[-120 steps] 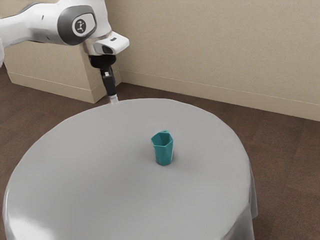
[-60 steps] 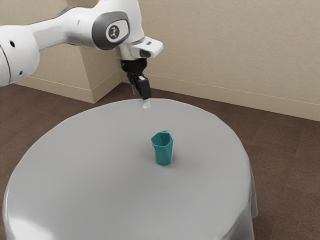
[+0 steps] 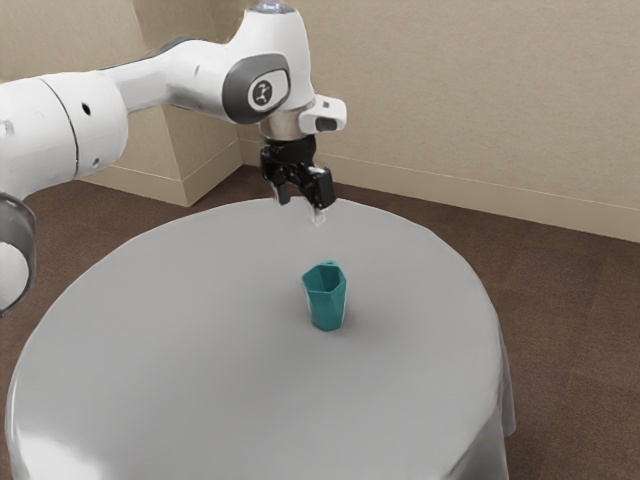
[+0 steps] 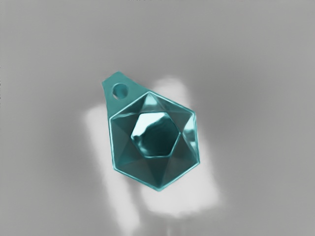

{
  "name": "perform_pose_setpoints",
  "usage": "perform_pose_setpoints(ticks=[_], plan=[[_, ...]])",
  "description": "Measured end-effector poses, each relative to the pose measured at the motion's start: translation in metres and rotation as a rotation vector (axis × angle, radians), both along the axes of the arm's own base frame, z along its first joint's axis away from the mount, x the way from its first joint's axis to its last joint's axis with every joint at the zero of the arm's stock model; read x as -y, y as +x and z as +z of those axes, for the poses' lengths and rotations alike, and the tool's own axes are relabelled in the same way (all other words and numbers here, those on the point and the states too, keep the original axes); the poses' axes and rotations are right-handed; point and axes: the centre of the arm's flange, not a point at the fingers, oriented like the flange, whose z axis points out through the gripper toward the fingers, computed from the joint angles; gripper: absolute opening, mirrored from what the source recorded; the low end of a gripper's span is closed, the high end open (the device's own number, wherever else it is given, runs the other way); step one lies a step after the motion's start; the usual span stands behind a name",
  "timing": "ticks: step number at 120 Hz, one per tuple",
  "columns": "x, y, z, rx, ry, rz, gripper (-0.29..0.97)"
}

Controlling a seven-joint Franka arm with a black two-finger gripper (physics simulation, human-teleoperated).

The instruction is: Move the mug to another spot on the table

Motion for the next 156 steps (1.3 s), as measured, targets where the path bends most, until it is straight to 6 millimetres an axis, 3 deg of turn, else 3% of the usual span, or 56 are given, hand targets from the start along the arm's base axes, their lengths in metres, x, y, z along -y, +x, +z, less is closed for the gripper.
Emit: perform_pose_setpoints(ticks=[26,68,84,156], plan=[[-0.006,0.025,-0.035,0.025,-0.042,0.177,0.68],[-0.028,0.044,-0.096,-0.006,-0.084,0.459,0.62],[-0.024,0.056,-0.112,0.010,-0.094,0.517,0.60],[-0.024,0.074,-0.177,-0.002,-0.091,0.713,0.56]])
